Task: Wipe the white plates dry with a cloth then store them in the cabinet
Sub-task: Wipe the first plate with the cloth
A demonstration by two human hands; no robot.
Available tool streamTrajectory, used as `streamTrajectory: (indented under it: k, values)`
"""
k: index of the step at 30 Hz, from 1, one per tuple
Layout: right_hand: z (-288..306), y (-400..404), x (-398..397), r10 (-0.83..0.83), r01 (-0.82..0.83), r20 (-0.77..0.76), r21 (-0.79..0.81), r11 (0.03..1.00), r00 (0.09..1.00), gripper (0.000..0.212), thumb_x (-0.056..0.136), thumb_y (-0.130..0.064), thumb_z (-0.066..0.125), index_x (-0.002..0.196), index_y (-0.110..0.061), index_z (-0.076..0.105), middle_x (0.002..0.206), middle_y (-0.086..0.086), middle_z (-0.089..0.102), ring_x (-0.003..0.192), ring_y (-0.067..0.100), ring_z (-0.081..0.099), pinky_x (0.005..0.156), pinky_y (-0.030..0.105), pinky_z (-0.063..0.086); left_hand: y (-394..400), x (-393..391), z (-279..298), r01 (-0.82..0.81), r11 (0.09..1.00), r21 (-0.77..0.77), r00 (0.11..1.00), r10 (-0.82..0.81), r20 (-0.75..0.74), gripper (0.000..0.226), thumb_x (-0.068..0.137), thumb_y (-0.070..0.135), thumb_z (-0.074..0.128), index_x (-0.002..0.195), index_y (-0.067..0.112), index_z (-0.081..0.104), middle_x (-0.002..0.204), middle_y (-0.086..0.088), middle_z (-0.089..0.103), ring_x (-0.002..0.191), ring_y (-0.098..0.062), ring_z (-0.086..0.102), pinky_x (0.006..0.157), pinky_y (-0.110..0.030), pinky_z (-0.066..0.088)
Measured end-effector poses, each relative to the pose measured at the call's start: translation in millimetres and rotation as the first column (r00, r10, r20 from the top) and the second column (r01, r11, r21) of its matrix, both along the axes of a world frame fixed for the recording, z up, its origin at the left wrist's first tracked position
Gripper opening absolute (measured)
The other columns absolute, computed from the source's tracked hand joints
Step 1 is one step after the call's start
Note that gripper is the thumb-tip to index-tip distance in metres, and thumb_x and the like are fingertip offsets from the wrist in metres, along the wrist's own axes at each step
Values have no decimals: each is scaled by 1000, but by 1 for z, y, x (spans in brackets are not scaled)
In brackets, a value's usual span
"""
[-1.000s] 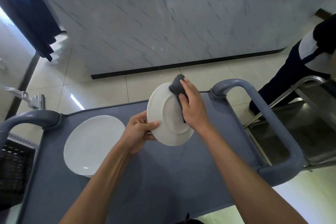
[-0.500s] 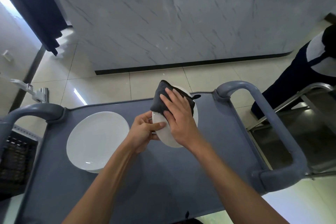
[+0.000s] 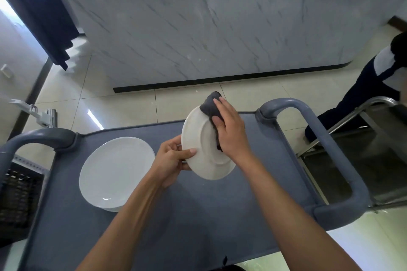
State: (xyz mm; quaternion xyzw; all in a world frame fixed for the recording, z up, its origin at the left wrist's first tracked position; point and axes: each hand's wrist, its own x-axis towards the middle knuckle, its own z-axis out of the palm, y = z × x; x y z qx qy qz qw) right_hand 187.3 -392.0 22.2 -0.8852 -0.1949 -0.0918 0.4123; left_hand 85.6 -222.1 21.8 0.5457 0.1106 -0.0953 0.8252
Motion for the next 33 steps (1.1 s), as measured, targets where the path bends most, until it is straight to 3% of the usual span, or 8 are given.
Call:
streamTrajectory:
  k: [6, 12, 15, 19, 23, 26, 33]
  values:
    - [-13, -15, 2, -57, 64, -92, 72, 995, 994, 53, 100, -26, 44, 151, -15, 40, 158, 3, 37, 146, 16, 32, 120, 34, 27, 2, 0, 1, -50, 997, -54, 999, 50, 1, 49, 72, 5, 71, 121, 7, 68, 102, -14, 73, 82, -26, 69, 65, -41, 61]
    - [-26, -18, -16, -61, 63, -53, 51, 997, 997, 51, 102, -20, 47, 152, -17, 40, 162, 3, 30, 149, 11, 23, 118, 13, 12, 3, 3, 1, -111, 987, -117, 994, 112, -5, 55, 73, 4, 69, 128, 7, 64, 109, -14, 72, 87, -27, 70, 67, -42, 61]
    - [-30, -12, -28, -75, 75, -22, 33, 997, 997, 49, 101, -24, 44, 150, -19, 43, 161, 0, 30, 150, 14, 21, 118, 16, 12, 1, 5, 1, -118, 985, -125, 993, 119, 3, 56, 73, -3, 71, 128, 7, 64, 112, -15, 72, 91, -30, 71, 70, -44, 62]
    - [-31, -1, -44, -87, 87, 16, 36, 996, 996, 47, 102, -31, 39, 147, -22, 48, 159, -2, 37, 147, 16, 27, 118, 31, 19, 0, 7, 2, -138, 982, -127, 990, 139, -2, 53, 77, 2, 66, 130, 6, 63, 117, -19, 70, 98, -34, 70, 75, -46, 62]
    - [-28, 9, -60, -80, 77, 37, 79, 994, 996, 44, 102, -32, 38, 143, -22, 53, 155, -4, 42, 144, 10, 32, 117, 27, 19, 0, 10, 3, -153, 982, -113, 988, 153, -13, 47, 84, -3, 61, 129, 5, 62, 116, -19, 71, 100, -34, 70, 76, -45, 62]
    - [-28, 15, -68, -89, 83, 40, 133, 988, 995, 41, 103, -29, 40, 140, -21, 56, 152, -5, 45, 143, 9, 35, 117, 34, 25, -1, 10, 4, -174, 978, -117, 985, 172, -25, 43, 88, -4, 59, 130, 5, 62, 115, -19, 71, 99, -34, 69, 78, -46, 62]
    - [-33, 16, -88, -78, 65, 59, 186, 980, 995, 38, 105, -25, 41, 140, -19, 55, 153, -6, 44, 144, 12, 35, 115, 50, 33, -6, 13, 9, -280, 938, -203, 959, 266, -94, 41, 91, -4, 57, 131, 5, 60, 111, -18, 69, 94, -32, 68, 69, -41, 62]
